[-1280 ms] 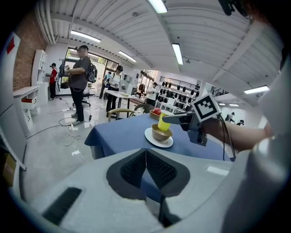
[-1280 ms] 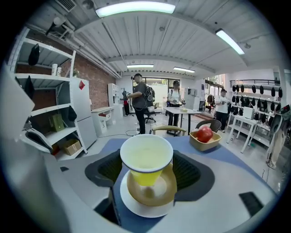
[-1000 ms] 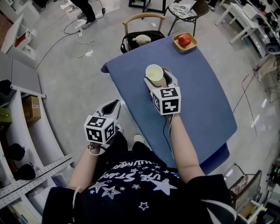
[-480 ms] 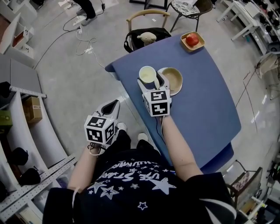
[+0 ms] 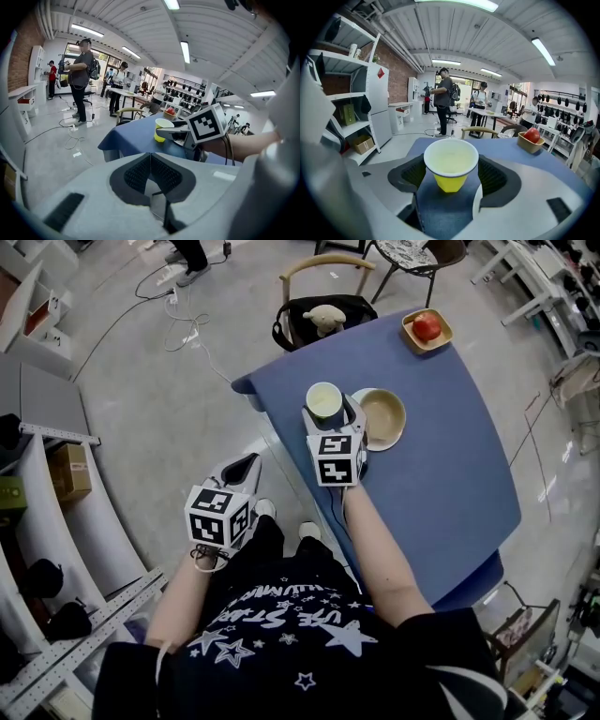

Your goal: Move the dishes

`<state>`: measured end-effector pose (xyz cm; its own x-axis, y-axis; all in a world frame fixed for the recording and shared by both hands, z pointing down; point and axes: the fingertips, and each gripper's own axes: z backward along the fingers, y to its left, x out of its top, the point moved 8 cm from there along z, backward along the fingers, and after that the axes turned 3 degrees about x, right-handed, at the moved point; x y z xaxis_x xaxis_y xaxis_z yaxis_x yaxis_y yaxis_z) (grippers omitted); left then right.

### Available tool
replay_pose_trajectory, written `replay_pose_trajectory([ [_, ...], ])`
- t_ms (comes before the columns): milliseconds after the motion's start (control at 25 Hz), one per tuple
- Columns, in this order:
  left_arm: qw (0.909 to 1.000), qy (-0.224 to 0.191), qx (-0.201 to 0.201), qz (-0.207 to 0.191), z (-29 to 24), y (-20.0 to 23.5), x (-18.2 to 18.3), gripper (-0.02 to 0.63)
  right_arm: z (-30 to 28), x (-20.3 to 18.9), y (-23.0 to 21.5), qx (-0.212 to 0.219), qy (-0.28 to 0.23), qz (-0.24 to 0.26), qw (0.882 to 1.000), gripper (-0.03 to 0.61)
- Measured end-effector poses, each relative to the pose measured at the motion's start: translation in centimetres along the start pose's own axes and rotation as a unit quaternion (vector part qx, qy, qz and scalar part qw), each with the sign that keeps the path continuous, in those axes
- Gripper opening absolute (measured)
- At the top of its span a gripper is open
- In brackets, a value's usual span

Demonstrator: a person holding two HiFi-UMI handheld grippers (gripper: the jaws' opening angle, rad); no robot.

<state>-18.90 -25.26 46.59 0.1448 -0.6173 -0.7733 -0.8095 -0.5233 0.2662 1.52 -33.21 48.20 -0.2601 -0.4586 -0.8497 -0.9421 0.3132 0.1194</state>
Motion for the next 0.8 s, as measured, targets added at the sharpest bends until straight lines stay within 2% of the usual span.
replay_pose_trajectory([
  [400,1.0000,-0.001,0.001,0.001,-0.2,-0.4,-0.1,0.020,-0.6,-0.1,-0.4,-0.022,-0.010,-0.010,1.000,0.351],
  [800,0.9998,-0.012,0.012,0.005,0.6,-1.4,-0.2,0.020,3.0,-0.3,0.2,0.001,-0.009,-0.011,1.000,0.365],
])
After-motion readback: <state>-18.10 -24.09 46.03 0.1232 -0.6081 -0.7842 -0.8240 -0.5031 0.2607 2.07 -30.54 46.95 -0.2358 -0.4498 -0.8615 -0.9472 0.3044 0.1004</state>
